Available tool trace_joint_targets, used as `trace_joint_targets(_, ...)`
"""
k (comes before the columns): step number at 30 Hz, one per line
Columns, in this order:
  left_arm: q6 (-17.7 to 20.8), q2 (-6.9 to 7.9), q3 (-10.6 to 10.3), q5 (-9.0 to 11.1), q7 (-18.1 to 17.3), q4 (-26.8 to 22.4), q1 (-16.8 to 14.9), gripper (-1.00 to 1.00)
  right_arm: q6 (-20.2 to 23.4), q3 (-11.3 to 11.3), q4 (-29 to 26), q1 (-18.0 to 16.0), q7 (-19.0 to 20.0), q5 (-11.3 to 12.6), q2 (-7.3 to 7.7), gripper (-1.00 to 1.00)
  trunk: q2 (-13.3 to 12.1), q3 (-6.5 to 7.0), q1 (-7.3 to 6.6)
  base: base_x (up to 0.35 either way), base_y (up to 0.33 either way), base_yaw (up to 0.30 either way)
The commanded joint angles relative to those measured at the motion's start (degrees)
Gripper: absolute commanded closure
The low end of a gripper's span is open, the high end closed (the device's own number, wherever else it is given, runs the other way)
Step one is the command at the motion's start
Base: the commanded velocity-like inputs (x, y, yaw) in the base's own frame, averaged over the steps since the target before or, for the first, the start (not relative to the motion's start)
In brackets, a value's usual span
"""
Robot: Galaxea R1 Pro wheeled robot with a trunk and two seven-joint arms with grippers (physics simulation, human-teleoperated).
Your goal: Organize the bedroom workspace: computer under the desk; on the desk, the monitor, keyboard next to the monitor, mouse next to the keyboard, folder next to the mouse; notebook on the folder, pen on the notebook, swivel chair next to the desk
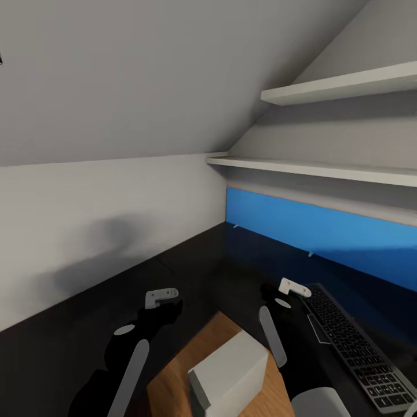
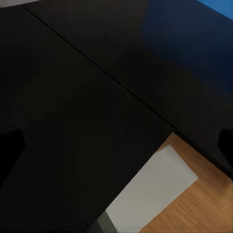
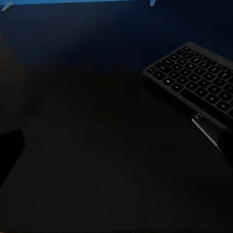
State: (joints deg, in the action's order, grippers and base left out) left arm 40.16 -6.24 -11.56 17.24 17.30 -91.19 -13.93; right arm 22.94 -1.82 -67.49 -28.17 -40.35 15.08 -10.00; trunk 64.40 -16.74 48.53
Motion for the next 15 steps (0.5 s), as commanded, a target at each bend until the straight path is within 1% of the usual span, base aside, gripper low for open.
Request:
trace_joint_targets(1, 0.2, 0.0, 0.0, 0.6, 0.5, -0.1, 0.0, -1.0, 0.3, -0.3, 0.0, 0.0, -0.4, 0.3, 0.0, -1.0, 0.1, -0.08, 0.0, -0.076, 0.0, 0.0)
trace_joint_targets(5, 0.2, 0.0, 0.0, 0.6, 0.5, -0.1, 0.0, -1.0, 0.3, -1.5, 0.3, 0.0, -0.4, 0.3, 0.0, -1.0, 0.1, -0.08, 0.0, -0.124, 0.0, 0.0)
trace_joint_targets(10, 0.2, 0.0, 0.0, 0.6, 0.5, -0.1, 0.0, -1.0, 0.3, -3.1, 0.8, 0.0, -0.5, 0.2, 0.0, -1.0, 0.1, -0.08, 0.0, -0.196, 0.0, 0.0)
trace_joint_targets(15, 0.3, 0.0, 0.0, 0.6, 0.5, -0.1, 0.0, -1.0, 0.3, -3.9, 1.1, 0.0, -0.6, 0.2, 0.0, -1.0, 0.1, -0.08, 0.0, -0.143, 0.0, 0.0)
